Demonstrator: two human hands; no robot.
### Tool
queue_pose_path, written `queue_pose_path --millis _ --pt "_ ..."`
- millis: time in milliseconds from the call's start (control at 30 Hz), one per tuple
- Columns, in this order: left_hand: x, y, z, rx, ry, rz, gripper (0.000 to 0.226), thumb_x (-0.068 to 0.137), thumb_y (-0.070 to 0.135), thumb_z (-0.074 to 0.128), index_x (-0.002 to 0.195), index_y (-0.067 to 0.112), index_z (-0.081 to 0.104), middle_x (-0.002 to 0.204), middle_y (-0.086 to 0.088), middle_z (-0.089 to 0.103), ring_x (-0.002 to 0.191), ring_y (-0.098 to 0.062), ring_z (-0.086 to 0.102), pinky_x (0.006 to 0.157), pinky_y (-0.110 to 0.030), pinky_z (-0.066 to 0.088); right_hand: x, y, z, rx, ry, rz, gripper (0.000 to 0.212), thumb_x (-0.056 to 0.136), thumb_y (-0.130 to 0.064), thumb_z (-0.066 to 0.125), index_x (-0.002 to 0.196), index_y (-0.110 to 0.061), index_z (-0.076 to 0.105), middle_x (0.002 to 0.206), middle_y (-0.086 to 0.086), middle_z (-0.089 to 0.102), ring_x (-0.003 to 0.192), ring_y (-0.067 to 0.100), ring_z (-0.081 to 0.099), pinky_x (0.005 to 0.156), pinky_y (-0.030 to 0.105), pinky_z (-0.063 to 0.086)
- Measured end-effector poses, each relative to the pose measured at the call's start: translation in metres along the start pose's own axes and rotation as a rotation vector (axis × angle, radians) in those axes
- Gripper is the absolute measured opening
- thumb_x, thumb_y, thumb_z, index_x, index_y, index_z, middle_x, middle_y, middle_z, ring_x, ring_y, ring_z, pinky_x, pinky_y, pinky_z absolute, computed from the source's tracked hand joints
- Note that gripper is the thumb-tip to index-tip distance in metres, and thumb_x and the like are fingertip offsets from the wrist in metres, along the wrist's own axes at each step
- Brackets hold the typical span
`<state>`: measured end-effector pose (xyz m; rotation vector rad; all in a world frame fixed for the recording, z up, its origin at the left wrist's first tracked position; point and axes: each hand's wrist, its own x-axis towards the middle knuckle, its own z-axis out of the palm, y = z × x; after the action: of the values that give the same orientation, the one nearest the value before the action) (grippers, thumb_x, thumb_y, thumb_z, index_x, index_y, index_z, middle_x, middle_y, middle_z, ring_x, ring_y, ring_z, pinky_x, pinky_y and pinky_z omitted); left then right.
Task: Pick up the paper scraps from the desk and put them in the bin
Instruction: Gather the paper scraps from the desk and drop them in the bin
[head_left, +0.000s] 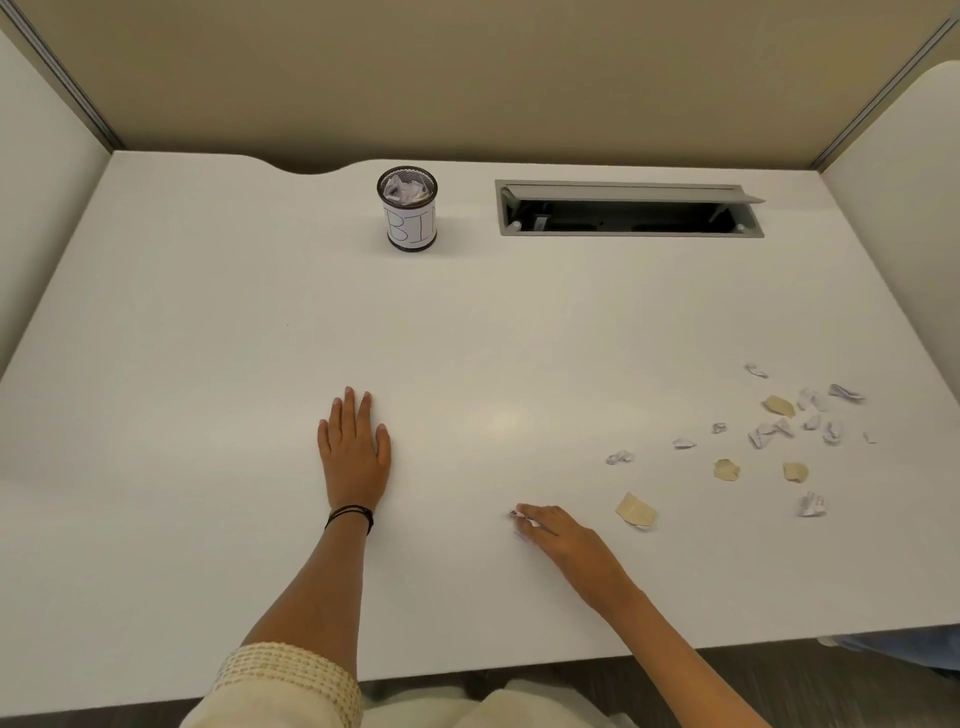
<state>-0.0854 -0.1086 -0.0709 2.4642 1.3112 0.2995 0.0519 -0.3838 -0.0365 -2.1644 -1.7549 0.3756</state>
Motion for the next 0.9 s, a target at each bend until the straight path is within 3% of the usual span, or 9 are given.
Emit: queue_pose_path --millis 100,167,267,333,400,500,633,767,900 --pt "0.008 -0.003 -0.001 -0.002 -0.021 0.039 0.06 0.091 0.038 0.02 0.144 0.014 0.036 0.153 -0.009 0.026 0.141 -0.026 0.022 0.115 -0.044 0.015 0.014 0.008 -0.007 -0.068 0.021 -0.021 0.049 0.062 -0.007 0.083 0.106 -0.015 0.063 0.111 -0.003 0.063 0.099 0.007 0.056 0.052 0.016 0.052" --pt "0.013 -0.006 -0.002 0.003 -0.028 0.058 0.06 0.091 0.039 0.019 0.145 0.016 0.034 0.154 -0.007 0.024 0.142 -0.025 0.02 0.115 -0.043 0.014 0.026 0.013 -0.012 -0.085 -0.005 -0.004 0.042 0.062 -0.005 0.08 0.099 -0.018 0.062 0.104 -0.007 0.062 0.093 0.003 0.049 0.046 0.013 0.045" --pt "0.02 -0.007 -0.003 -0.001 -0.038 0.071 0.06 0.092 0.039 0.019 0.146 0.017 0.032 0.155 -0.007 0.022 0.143 -0.025 0.019 0.115 -0.039 0.011 0.05 0.027 -0.017 -0.012 0.015 0.088 0.022 0.076 -0.005 0.064 0.094 -0.02 0.062 0.096 -0.008 0.061 0.089 0.006 0.056 0.057 0.014 0.041" --pt "0.024 -0.006 -0.004 -0.001 -0.051 0.074 0.06 0.092 0.039 0.019 0.147 0.018 0.031 0.156 -0.006 0.02 0.143 -0.024 0.017 0.115 -0.038 0.01 0.069 0.031 -0.025 0.278 0.071 0.245 0.018 0.085 -0.002 0.056 0.087 -0.017 0.065 0.09 -0.009 0.064 0.083 0.007 0.061 0.067 0.018 0.046" --pt "0.029 -0.006 -0.003 0.002 -0.069 0.08 0.059 0.093 0.04 0.02 0.147 0.018 0.029 0.156 -0.005 0.018 0.144 -0.023 0.015 0.116 -0.037 0.008 0.09 0.033 -0.034 0.602 0.173 0.439 0.021 0.083 0.005 0.058 0.082 -0.014 0.068 0.084 -0.014 0.068 0.077 0.0 0.063 0.068 0.014 0.048" --pt "0.037 -0.008 -0.003 0.01 -0.087 0.099 0.057 0.094 0.039 0.021 0.147 0.02 0.028 0.157 -0.003 0.015 0.144 -0.021 0.013 0.116 -0.035 0.004 0.127 0.037 -0.044 0.769 0.28 0.585 0.02 0.077 0.004 0.068 0.081 -0.015 0.071 0.079 -0.025 0.069 0.076 -0.009 0.061 0.066 0.004 0.044" --pt "0.046 -0.009 -0.002 0.021 -0.088 0.112 0.056 0.095 0.038 0.023 0.147 0.02 0.028 0.156 -0.001 0.017 0.143 -0.02 0.014 0.116 -0.034 0.005 0.185 0.043 -0.058 0.909 0.303 0.657 0.01 0.077 -0.007 0.072 0.087 -0.012 0.073 0.091 -0.001 0.072 0.079 -0.004 0.063 0.069 0.009 0.047" --pt "0.047 -0.007 -0.002 0.004 -0.069 0.101 0.055 0.095 0.037 0.025 0.148 0.022 0.026 0.157 0.002 0.016 0.144 -0.015 0.01 0.116 -0.033 0.004 0.251 0.041 -0.084 1.029 0.304 0.637 0.012 0.078 -0.006 0.071 0.09 -0.008 0.072 0.091 0.003 0.071 0.079 0.002 0.064 0.067 0.012 0.047" --pt "0.047 -0.009 -0.002 0.01 -0.072 0.092 0.055 0.096 0.036 0.026 0.148 0.021 0.026 0.157 0.001 0.016 0.144 -0.014 0.01 0.116 -0.034 0.007 0.327 0.043 -0.113 1.049 0.27 0.56 0.01 0.079 -0.009 0.071 0.088 -0.012 0.071 0.094 0.005 0.069 0.093 0.015 0.062 0.075 0.019 0.047"
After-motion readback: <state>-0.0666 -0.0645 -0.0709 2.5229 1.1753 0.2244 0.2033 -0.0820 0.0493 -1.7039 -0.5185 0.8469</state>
